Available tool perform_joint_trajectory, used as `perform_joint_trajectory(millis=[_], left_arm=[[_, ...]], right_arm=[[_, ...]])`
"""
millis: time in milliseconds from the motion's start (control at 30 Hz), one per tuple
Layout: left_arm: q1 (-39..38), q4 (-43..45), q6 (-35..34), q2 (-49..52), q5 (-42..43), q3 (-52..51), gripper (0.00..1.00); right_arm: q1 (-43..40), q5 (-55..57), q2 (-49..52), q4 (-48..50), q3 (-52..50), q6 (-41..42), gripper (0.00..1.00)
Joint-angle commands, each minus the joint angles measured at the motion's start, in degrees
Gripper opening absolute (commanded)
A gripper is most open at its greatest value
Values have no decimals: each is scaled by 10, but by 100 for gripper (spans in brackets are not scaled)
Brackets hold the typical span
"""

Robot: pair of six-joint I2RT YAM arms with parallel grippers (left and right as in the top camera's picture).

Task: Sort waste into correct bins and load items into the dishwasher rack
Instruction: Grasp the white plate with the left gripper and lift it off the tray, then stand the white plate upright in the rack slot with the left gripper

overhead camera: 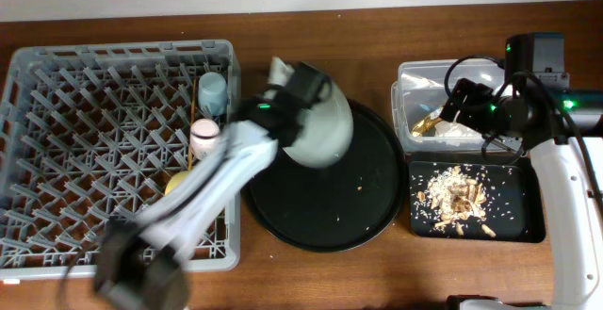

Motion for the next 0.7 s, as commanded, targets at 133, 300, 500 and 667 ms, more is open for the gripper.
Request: perform_joint_trajectory(millis=[133,300,500,667], left_arm=[[181,42,237,-134,-370,26,0],[239,62,264,-26,-367,26,0],[253,90,261,66,-366,26,0],[253,101,257,28,-263,26,99]], right_arm=[[-2,3,-1,-1,1,1,99],[-2,3,-1,-1,1,1,99],[-2,3,-1,-1,1,1,99],[-2,3,-1,-1,1,1,99]])
